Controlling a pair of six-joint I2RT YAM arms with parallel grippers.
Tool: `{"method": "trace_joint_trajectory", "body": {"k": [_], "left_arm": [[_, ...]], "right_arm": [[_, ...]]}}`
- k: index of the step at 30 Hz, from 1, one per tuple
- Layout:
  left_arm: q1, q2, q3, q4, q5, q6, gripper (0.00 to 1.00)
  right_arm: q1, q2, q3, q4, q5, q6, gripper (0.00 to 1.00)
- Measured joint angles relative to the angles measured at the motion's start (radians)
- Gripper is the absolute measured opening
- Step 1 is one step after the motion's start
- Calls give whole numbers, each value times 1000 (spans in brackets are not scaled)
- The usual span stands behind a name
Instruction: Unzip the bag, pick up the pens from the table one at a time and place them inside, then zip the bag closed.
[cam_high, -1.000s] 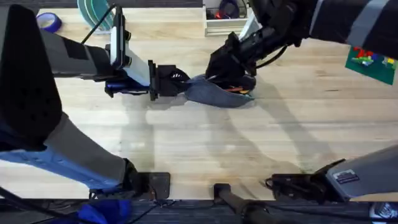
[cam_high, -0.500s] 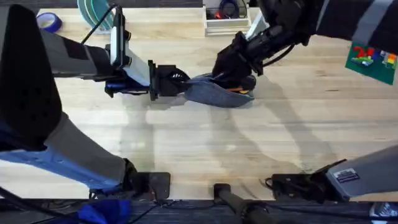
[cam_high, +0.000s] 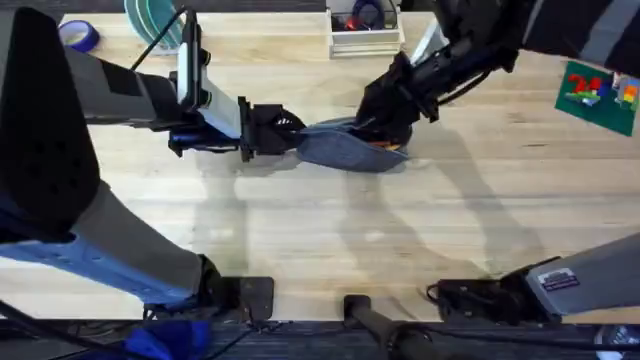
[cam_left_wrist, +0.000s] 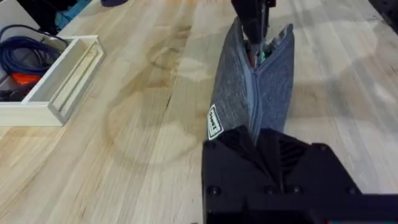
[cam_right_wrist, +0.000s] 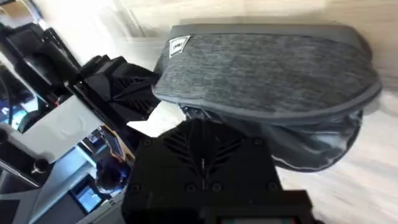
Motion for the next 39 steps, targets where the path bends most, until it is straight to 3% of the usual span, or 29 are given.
{"method": "trace_joint_trajectory", "body": {"k": [39], "left_arm": [[3,0,0,0,0,0,42]], "right_arm": [[-293,0,0,-265,-3,-305,34]]}}
